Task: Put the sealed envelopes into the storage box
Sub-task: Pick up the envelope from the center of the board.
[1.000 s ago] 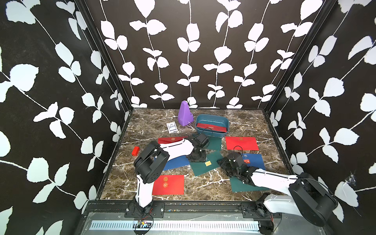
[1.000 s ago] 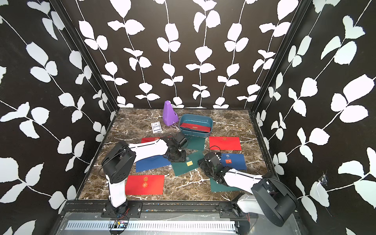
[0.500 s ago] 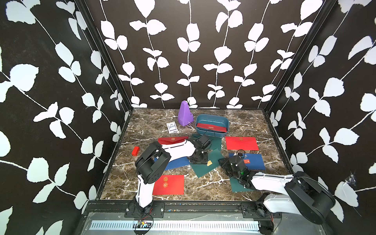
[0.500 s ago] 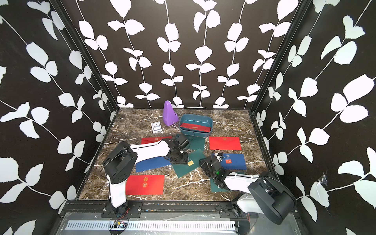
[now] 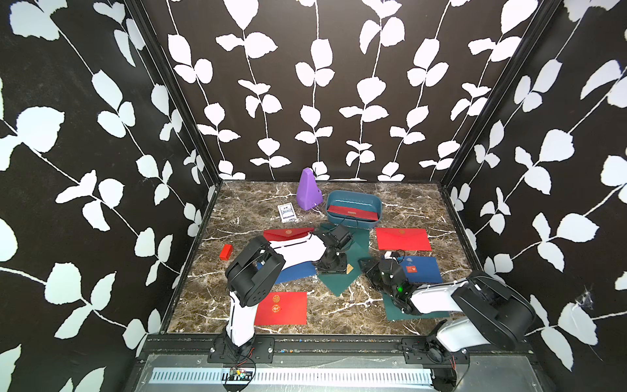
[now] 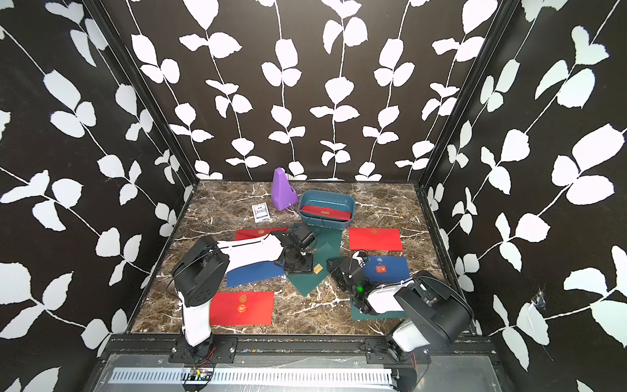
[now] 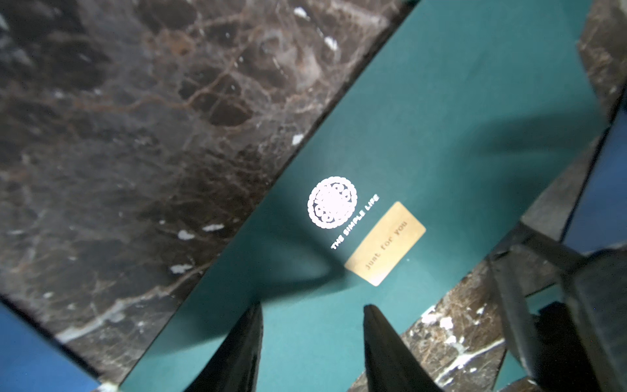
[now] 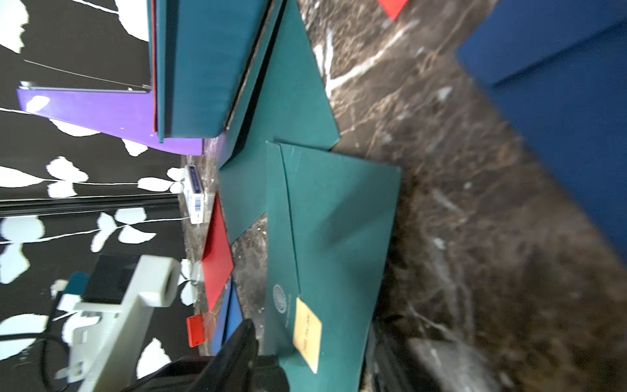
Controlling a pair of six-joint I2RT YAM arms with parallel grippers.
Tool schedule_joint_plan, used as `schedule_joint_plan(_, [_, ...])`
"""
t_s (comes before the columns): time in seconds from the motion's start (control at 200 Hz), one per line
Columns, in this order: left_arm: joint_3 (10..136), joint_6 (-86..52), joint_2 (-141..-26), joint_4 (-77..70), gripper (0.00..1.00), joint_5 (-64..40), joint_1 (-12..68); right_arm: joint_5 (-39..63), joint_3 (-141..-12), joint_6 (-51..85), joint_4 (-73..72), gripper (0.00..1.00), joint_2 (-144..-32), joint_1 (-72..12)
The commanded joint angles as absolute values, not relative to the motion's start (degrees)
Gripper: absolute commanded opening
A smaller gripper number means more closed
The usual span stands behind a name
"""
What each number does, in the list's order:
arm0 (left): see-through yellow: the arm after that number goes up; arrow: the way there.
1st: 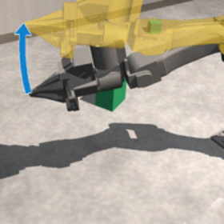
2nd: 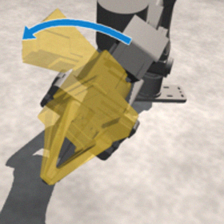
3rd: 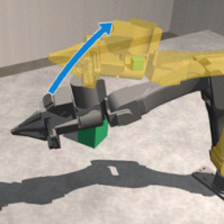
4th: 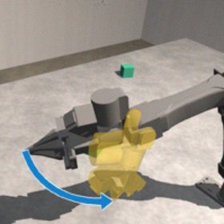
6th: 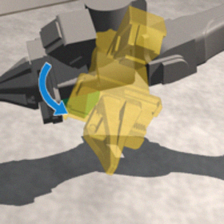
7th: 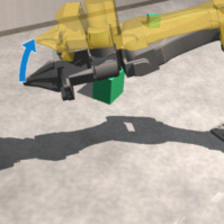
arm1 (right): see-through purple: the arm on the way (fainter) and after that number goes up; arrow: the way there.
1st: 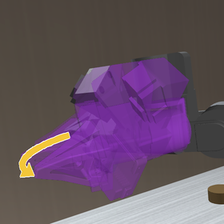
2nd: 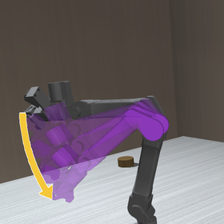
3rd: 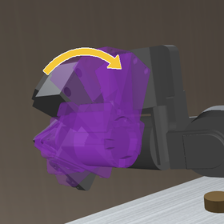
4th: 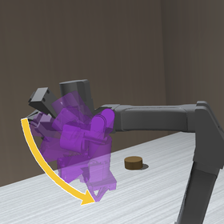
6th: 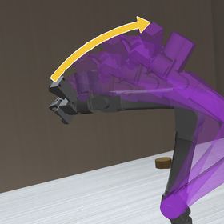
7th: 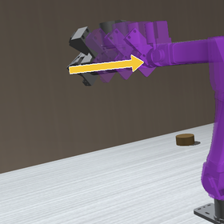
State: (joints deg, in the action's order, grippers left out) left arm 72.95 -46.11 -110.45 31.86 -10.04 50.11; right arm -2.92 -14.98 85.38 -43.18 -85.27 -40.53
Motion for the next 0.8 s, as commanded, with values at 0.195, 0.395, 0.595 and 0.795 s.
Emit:
schedule_joint_plan(0.195, [69.83, -49.91, -112.51, 31.29, 0.51, -12.74, 50.45, -2.94, -11.66, 88.97, -40.16, 0.43, -91.47, -42.59])
schedule_joint_plan(0.395, [69.61, -49.75, -112.24, 31.45, 0.51, -12.74, 50.45, -3.83, -11.00, 89.47, -42.09, 0.29, -93.89, -42.89])
schedule_joint_plan(0.595, [69.05, -49.70, -112.24, 31.09, 0.51, -12.93, 50.45, -3.22, -11.16, 89.12, -43.48, 0.16, -95.66, -43.09])
schedule_joint_plan(0.795, [68.99, -49.67, -111.99, 31.20, 0.51, -12.75, 50.45, -2.82, -10.65, 89.51, -44.10, 0.04, -96.57, -43.34])
